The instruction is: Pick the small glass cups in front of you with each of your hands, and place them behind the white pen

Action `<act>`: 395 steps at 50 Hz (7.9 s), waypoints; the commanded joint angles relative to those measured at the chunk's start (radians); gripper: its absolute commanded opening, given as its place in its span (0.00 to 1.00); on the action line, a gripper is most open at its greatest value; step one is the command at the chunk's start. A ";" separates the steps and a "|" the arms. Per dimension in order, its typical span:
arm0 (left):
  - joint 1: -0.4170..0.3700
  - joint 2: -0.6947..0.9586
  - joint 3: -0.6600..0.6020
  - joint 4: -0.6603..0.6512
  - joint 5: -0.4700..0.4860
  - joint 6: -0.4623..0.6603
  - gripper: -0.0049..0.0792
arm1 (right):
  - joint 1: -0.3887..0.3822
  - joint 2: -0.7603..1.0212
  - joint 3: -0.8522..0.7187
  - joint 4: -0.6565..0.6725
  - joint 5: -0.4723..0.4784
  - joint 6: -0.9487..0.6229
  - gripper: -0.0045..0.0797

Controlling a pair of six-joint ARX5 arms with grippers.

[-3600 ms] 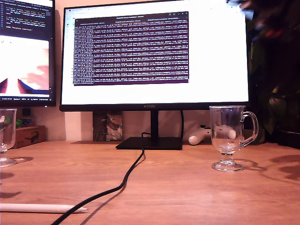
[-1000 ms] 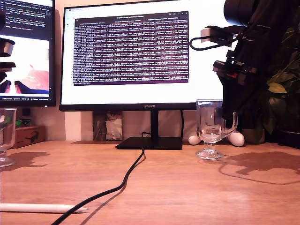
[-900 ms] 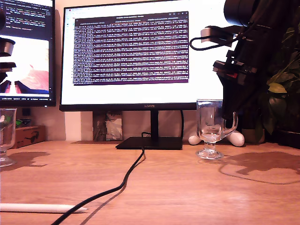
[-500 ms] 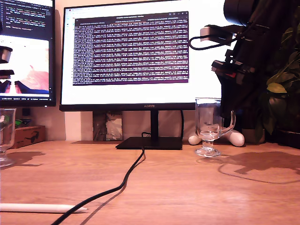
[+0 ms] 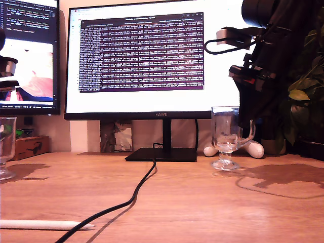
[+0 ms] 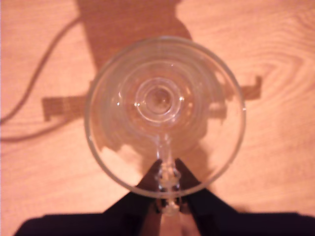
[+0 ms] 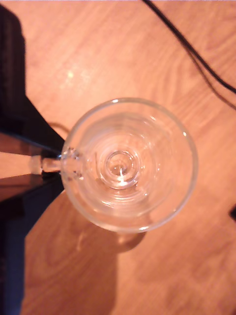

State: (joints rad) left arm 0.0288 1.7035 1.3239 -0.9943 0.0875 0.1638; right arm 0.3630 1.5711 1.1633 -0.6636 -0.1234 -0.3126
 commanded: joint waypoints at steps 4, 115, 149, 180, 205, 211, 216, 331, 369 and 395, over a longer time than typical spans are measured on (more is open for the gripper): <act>0.003 0.009 -0.001 -0.032 0.005 0.001 0.03 | 0.037 0.006 0.008 -0.008 -0.008 0.020 0.04; -0.199 -0.612 -0.462 0.146 0.216 -0.036 0.03 | 0.534 -0.016 0.082 0.106 -0.106 0.235 0.04; -0.283 -0.612 -0.468 0.154 0.222 -0.036 0.03 | 0.558 0.106 0.082 0.113 -0.102 0.249 0.04; -0.292 -0.612 -0.468 0.151 0.223 -0.036 0.03 | 0.560 0.121 0.082 0.112 -0.075 0.253 0.04; -0.292 -0.612 -0.468 0.146 0.227 -0.036 0.03 | 0.561 0.123 0.082 0.090 -0.076 0.261 0.04; -0.292 -0.612 -0.468 0.144 0.230 -0.036 0.03 | 0.561 0.123 0.082 0.090 -0.076 0.262 0.10; -0.292 -0.612 -0.468 0.141 0.235 -0.036 0.03 | 0.561 0.123 0.082 0.090 -0.077 0.262 0.12; -0.294 -0.727 -0.536 0.128 0.139 -0.060 0.03 | 0.422 0.032 0.090 0.008 -0.111 0.281 0.29; -0.318 -0.737 -0.612 0.212 0.130 -0.082 0.03 | 0.422 0.032 0.090 0.009 -0.111 0.283 0.29; -0.318 -0.734 -0.642 0.230 0.113 -0.099 0.03 | 0.422 0.032 0.090 0.025 -0.111 0.280 0.29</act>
State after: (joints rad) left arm -0.2874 0.9768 0.6960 -0.7815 0.2035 0.0803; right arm 0.7853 1.6032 1.2469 -0.6476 -0.2291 -0.0269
